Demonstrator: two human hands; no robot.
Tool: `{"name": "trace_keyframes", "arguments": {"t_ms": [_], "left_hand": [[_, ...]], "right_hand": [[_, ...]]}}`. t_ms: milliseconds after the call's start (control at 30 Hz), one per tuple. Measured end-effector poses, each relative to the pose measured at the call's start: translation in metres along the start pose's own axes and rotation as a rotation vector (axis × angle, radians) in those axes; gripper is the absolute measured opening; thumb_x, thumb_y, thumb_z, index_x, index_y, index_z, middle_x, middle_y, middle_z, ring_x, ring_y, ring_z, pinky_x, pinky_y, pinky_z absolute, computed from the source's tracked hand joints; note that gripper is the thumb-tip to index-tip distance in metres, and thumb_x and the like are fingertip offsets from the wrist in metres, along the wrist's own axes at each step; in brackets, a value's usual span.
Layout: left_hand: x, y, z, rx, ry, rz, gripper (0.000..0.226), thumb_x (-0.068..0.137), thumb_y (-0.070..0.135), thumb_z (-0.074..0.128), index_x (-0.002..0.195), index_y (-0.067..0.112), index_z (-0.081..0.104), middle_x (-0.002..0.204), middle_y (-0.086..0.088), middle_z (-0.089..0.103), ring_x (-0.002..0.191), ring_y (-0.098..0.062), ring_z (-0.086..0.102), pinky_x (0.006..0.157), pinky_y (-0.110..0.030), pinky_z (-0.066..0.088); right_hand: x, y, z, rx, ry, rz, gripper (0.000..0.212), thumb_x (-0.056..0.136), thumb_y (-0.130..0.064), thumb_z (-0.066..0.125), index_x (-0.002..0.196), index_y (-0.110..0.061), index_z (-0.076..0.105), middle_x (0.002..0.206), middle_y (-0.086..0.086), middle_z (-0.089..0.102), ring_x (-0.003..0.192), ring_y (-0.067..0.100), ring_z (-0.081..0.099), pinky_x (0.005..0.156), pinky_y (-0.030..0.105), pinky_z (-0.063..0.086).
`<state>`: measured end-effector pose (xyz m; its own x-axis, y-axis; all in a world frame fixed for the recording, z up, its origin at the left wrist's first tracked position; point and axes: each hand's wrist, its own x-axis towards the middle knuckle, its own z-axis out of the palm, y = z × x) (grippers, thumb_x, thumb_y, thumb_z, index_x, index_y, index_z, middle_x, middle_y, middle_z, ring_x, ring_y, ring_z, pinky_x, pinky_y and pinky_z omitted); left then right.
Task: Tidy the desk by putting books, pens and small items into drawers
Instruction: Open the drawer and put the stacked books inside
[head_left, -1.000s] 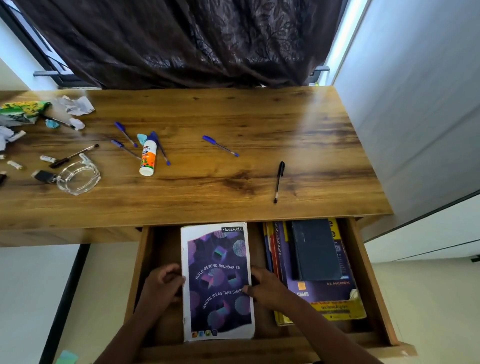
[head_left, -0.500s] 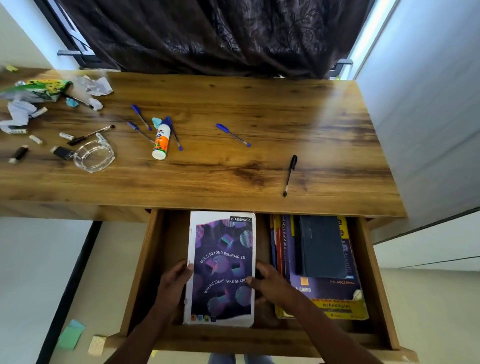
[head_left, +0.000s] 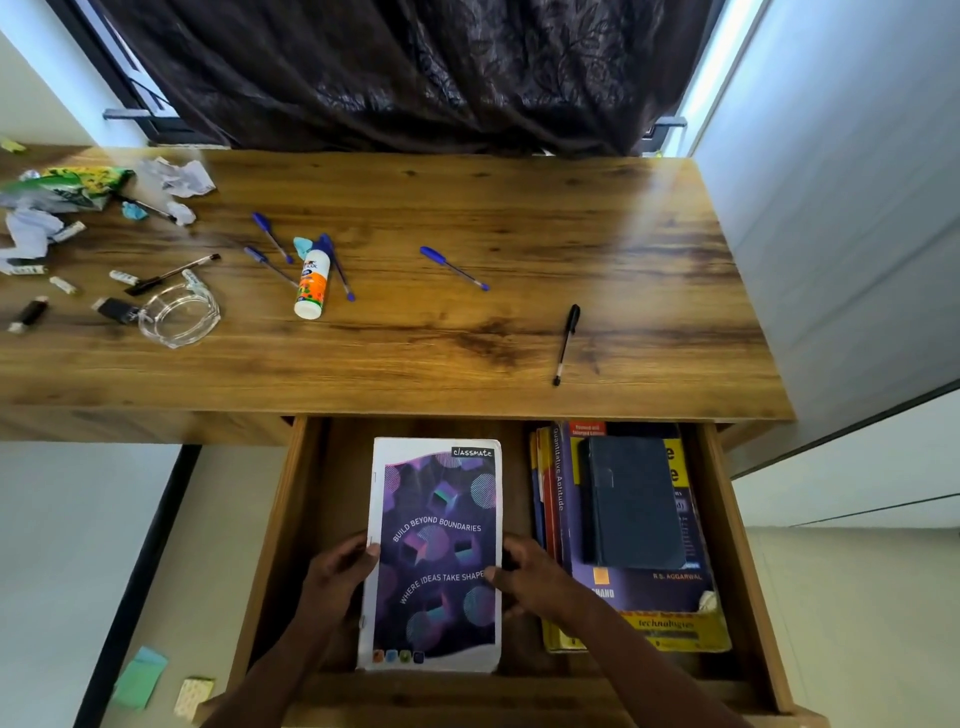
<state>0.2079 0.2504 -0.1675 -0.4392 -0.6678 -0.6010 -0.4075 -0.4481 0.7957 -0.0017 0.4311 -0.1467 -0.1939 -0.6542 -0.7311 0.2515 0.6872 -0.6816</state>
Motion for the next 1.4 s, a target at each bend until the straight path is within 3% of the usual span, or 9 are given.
{"name": "trace_keyframes", "arguments": {"t_ms": [133,200,367,633,1000,1067,1167,1233,1400], "left_hand": [[0.008,-0.001,-0.002,0.115,-0.039,0.037,0.019,0.098,0.008,0.063,0.113,0.014,0.073,0.101,-0.006,0.08,0.092,-0.03,0.077,0.081,-0.05,0.062],[0.013,0.001,-0.001,0.187,-0.024,0.065,0.018,0.095,0.008,0.069,0.108,0.019,0.075,0.097,-0.002,0.081,0.091,-0.027,0.077,0.082,-0.049,0.062],[0.025,0.011,0.012,0.247,0.01,0.083,0.023,0.092,0.01,0.074,0.107,0.027,0.072,0.093,0.005,0.079,0.088,-0.017,0.076,0.069,-0.029,0.06],[0.037,0.011,0.031,0.258,0.005,0.037,0.021,0.093,0.016,0.074,0.11,0.029,0.074,0.099,0.002,0.08,0.088,-0.023,0.077,0.075,-0.049,0.065],[0.052,0.01,0.035,0.37,0.041,-0.002,0.025,0.089,0.019,0.078,0.114,0.014,0.075,0.1,-0.003,0.078,0.087,-0.023,0.076,0.078,-0.047,0.065],[0.052,0.013,0.037,0.334,0.027,-0.03,0.026,0.09,0.017,0.078,0.114,0.012,0.073,0.101,-0.005,0.077,0.088,-0.025,0.076,0.076,-0.046,0.065],[0.051,0.017,0.042,0.273,0.021,-0.054,0.026,0.089,0.015,0.078,0.114,0.012,0.073,0.103,-0.007,0.077,0.09,-0.026,0.076,0.075,-0.043,0.065],[0.052,0.018,0.045,0.272,0.021,-0.052,0.023,0.089,0.016,0.079,0.111,0.014,0.073,0.104,-0.007,0.076,0.09,-0.026,0.076,0.076,-0.044,0.065],[0.053,0.024,0.048,0.273,0.01,-0.068,0.019,0.088,0.017,0.08,0.105,0.018,0.071,0.101,-0.007,0.076,0.089,-0.025,0.076,0.076,-0.044,0.065]], "right_hand": [[0.007,-0.001,0.001,-0.094,0.089,-0.009,0.036,0.099,-0.014,0.066,0.133,-0.021,0.059,0.127,0.003,0.068,0.109,0.02,0.07,0.076,0.035,0.064],[0.009,-0.002,0.002,-0.15,0.162,-0.026,0.032,0.097,-0.014,0.068,0.128,-0.02,0.064,0.122,0.002,0.07,0.107,0.018,0.07,0.079,0.035,0.064],[0.007,-0.009,0.001,-0.299,0.347,-0.045,0.026,0.098,-0.018,0.068,0.123,-0.021,0.065,0.121,-0.003,0.069,0.112,0.018,0.067,0.087,0.028,0.06],[-0.004,-0.023,0.004,-0.594,0.563,-0.002,0.035,0.1,-0.018,0.063,0.135,-0.014,0.058,0.133,0.006,0.066,0.123,0.025,0.064,0.094,0.03,0.056],[-0.016,-0.039,0.011,-0.939,0.519,0.047,0.041,0.101,-0.019,0.063,0.139,-0.009,0.049,0.135,0.011,0.062,0.122,0.027,0.064,0.093,0.031,0.056],[-0.015,-0.04,0.012,-0.981,0.532,0.029,0.053,0.099,-0.014,0.066,0.144,-0.008,0.039,0.138,0.014,0.058,0.123,0.028,0.064,0.092,0.032,0.056],[-0.011,-0.038,0.01,-1.005,0.57,-0.053,0.083,0.09,-0.01,0.074,0.154,-0.013,0.021,0.151,0.017,0.035,0.131,0.033,0.053,0.094,0.037,0.057],[-0.008,-0.037,0.006,-1.013,0.553,-0.104,0.091,0.085,-0.012,0.079,0.154,-0.019,0.02,0.152,0.016,0.027,0.136,0.033,0.043,0.098,0.039,0.055],[-0.003,-0.032,0.011,-1.176,0.444,-0.154,0.055,0.092,-0.032,0.071,0.14,-0.018,0.047,0.143,0.012,0.039,0.135,0.032,0.039,0.11,0.047,0.042]]}}
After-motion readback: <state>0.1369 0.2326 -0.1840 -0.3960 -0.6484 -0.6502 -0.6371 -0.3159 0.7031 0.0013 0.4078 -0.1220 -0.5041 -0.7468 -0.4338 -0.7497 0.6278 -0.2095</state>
